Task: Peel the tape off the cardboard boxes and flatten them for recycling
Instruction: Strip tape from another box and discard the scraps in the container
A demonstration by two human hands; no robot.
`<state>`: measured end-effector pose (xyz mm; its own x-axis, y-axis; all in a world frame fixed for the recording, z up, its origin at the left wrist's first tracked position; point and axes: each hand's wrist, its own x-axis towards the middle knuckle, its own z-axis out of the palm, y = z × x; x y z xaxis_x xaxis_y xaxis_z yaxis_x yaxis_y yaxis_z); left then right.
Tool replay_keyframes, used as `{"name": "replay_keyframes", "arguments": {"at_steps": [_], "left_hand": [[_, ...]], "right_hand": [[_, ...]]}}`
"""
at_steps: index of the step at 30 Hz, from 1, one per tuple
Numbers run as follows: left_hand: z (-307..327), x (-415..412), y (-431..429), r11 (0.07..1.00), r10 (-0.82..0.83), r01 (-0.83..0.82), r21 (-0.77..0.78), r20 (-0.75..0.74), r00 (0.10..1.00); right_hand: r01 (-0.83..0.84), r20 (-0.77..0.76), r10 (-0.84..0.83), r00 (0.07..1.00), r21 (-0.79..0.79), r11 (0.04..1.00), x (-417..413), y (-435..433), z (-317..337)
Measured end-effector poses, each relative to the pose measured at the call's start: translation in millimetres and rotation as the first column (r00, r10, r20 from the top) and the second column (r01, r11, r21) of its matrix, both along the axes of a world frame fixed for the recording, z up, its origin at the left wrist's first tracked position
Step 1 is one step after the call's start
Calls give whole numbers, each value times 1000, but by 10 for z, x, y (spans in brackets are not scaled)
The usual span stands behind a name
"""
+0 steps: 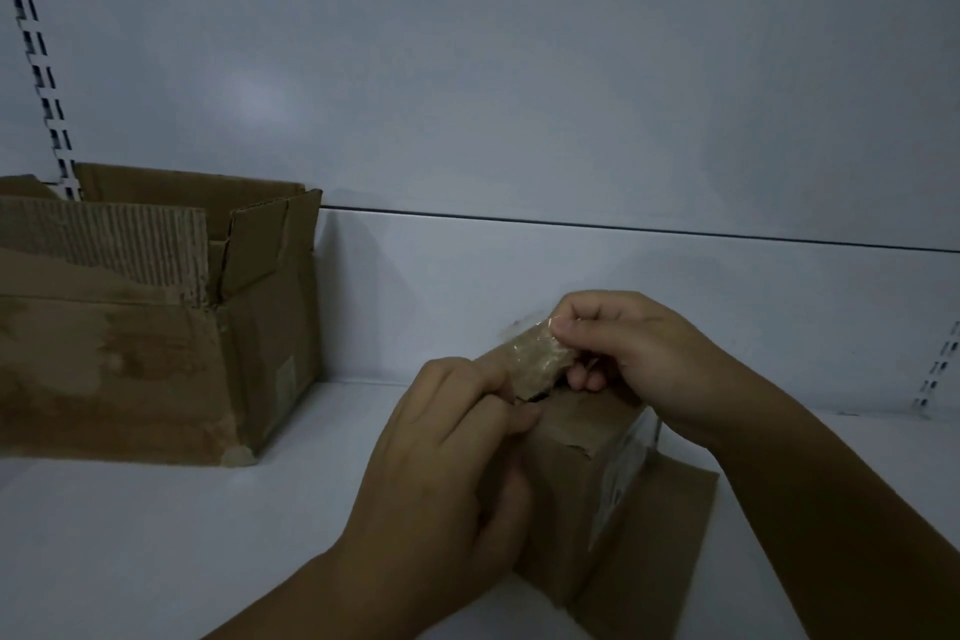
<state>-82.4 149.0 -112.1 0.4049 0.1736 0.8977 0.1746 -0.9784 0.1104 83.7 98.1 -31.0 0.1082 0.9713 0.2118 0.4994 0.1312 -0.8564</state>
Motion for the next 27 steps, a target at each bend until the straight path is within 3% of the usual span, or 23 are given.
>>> {"name": "replay_keyframes", "arguments": {"at_steps": [7, 9, 11, 13, 16, 18, 20, 22, 23, 25, 27], "left_hand": [[-65, 37, 7, 1000, -19, 19, 14, 43, 999], [-88, 133, 292, 999, -14, 10, -32, -113, 994], [-79, 194, 550, 980, -2, -61, -188, -321, 947], [-83, 88, 469, 972, -118, 48, -230, -301, 946], [7, -24, 70, 951, -235, 219, -217, -53, 971], [54, -28, 70, 942, -272, 255, -218, -52, 961], [136, -48, 149, 947, -253, 221, -235, -115, 961], [272, -96, 180, 937, -274, 237, -257, -116, 955], [385, -110, 150, 932, -268, 224, -286, -123, 956], [637, -56, 89, 932, -102, 9, -363, -237, 966], [840, 77, 7, 910, 103, -285, -303, -499, 860]], "right_hand": [[-65, -261, 73, 963, 39, 997, 53, -10, 2], [-68, -296, 77, 952, 41, 997, 46, -3, 7], [-60, -316, 75, 946, 56, 997, 53, 4, -7], [-41, -323, 69, 944, 94, 995, 53, 8, -25], [96, -467, 15, 884, 214, 972, 93, -3, -9], [280, -509, -97, 855, 296, 913, 195, -53, 30], [452, -431, -281, 857, 370, 812, 333, -122, 56], [522, -483, -323, 814, 363, 772, 427, -166, 36], [519, -538, -293, 790, 333, 788, 439, -173, 15], [476, -637, -214, 741, 272, 837, 430, -168, -30], [421, -680, -172, 713, 219, 880, 419, -162, -63]]}}
